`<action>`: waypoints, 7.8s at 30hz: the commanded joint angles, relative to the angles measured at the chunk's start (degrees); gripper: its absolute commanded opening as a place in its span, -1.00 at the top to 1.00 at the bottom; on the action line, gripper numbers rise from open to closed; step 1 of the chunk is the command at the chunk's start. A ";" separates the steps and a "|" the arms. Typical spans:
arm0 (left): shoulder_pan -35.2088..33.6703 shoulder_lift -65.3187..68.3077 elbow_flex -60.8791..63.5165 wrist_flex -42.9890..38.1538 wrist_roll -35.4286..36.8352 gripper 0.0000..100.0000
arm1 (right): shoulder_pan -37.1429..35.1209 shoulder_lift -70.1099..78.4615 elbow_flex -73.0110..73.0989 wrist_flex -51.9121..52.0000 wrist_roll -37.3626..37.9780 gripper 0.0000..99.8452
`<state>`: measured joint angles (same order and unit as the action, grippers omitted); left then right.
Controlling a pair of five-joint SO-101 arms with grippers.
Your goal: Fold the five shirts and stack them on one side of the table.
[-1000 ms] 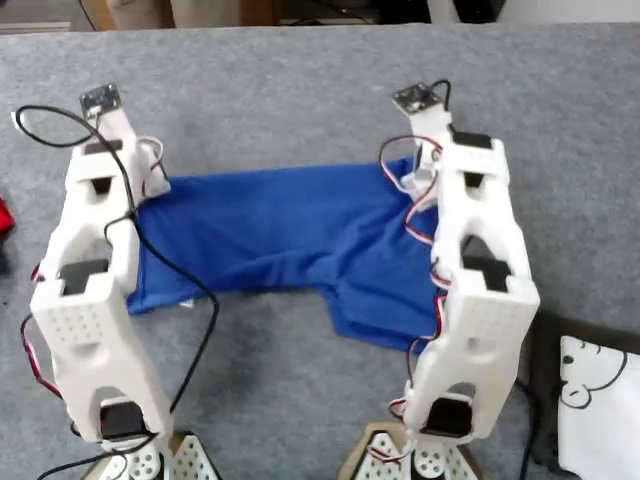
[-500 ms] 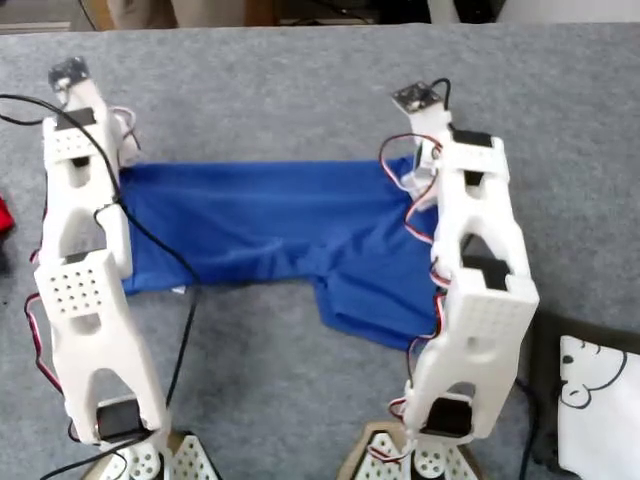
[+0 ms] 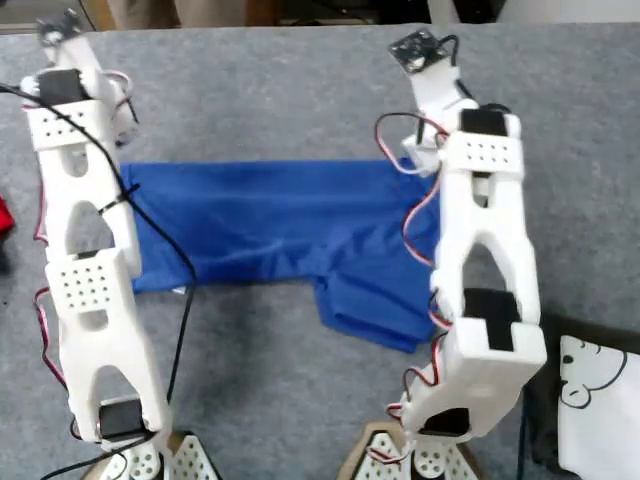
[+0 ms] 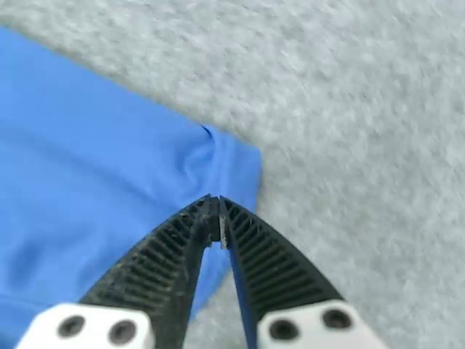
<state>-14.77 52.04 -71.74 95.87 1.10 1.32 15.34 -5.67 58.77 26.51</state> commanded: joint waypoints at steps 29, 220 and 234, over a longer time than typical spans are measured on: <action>0.88 9.80 -20.13 5.19 -1.32 0.96 | 2.07 32.57 -67.30 35.34 1.93 0.99; -12.66 -29.76 62.59 -7.65 -3.96 0.50 | -8.22 -35.21 36.26 13.54 11.08 0.92; -9.05 -28.53 45.01 -10.99 5.80 0.58 | -7.96 -6.29 9.98 11.78 3.16 0.99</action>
<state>-26.37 21.80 -24.26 90.68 2.33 -7.38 3.56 11.30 72.13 31.96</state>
